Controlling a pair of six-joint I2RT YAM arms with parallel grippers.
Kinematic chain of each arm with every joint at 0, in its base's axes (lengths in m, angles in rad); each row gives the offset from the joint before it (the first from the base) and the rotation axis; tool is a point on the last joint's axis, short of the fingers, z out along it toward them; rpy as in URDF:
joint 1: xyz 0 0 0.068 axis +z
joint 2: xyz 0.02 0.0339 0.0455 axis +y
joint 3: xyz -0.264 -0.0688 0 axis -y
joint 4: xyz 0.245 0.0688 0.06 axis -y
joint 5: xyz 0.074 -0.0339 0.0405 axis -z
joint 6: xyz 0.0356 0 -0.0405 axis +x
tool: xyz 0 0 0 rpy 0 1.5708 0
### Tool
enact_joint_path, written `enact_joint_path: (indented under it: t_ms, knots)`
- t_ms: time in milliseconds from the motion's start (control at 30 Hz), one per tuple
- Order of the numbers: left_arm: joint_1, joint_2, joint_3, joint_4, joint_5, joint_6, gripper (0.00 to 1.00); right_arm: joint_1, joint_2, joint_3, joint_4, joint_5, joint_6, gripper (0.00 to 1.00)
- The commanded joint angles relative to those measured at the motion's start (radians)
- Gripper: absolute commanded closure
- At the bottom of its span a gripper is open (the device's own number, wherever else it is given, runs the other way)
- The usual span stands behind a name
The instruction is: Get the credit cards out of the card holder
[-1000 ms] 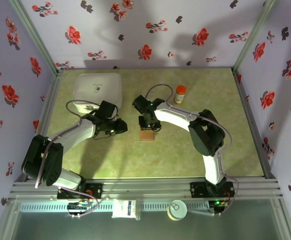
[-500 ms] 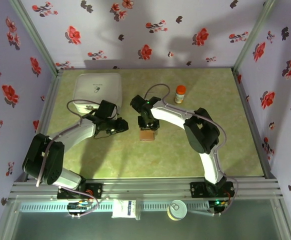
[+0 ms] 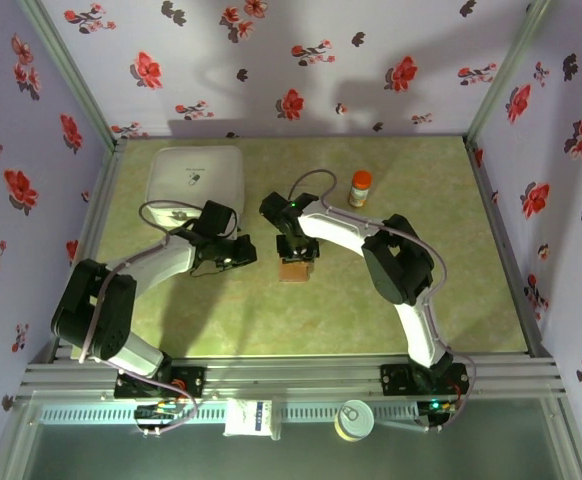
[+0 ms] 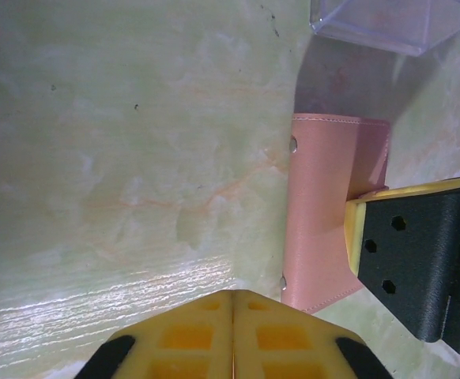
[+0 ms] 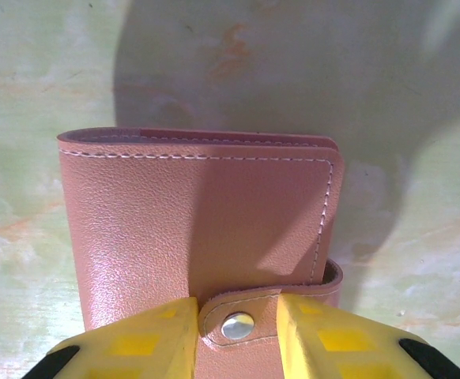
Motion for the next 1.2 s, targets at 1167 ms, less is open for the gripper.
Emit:
enact_joint_path:
  t_ms: [1167]
  knots:
    - [-0.138, 0.302, 0.150, 0.113, 0.042, -0.119, 1.00, -0.063, -0.238, -0.232, 0.093, -0.021, -0.060, 0.79]
